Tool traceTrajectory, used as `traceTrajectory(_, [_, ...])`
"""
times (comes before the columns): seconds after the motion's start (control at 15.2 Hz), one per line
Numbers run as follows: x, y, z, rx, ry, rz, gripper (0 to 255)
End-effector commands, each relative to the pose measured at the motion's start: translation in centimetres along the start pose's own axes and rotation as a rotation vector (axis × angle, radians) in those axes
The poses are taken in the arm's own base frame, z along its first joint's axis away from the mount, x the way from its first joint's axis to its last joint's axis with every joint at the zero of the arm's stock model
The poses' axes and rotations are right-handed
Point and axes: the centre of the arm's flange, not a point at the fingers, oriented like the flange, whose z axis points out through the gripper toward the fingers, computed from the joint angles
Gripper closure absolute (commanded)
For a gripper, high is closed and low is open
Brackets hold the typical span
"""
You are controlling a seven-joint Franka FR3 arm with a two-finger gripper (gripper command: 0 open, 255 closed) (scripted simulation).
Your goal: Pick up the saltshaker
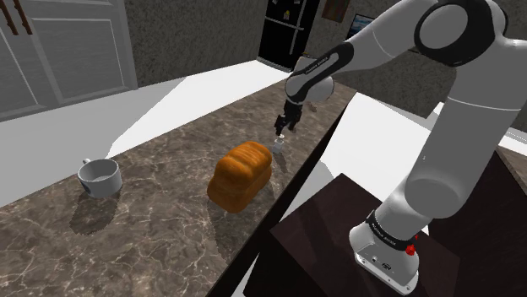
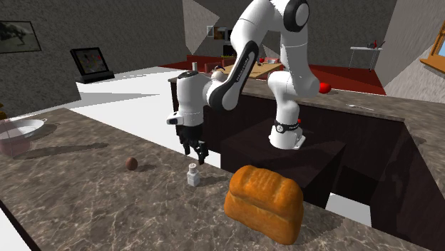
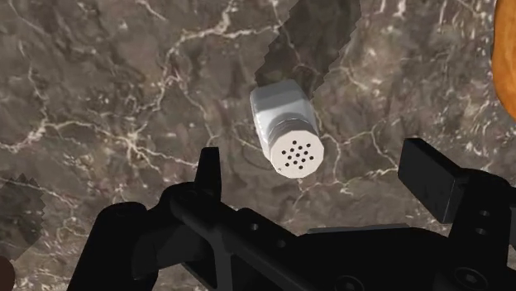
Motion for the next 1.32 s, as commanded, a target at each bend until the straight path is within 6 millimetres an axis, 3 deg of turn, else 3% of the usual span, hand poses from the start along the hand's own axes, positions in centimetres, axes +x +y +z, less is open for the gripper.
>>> traceTrajectory(0.0, [0.1, 0.1, 1.3, 0.001, 0.001, 0.000, 0])
traceTrajectory(0.4, [0.1, 0.1, 3.7, 0.000, 0.001, 0.000, 0])
traceTrajectory(0.46, [0.0, 0.1, 3.8, 0.001, 0.001, 0.000, 255])
traceTrajectory(1.06, [0.1, 0.1, 3.7, 0.001, 0.001, 0.000, 255])
traceTrajectory(1.25, [0.1, 0.1, 2.1, 0.001, 0.001, 0.000, 255])
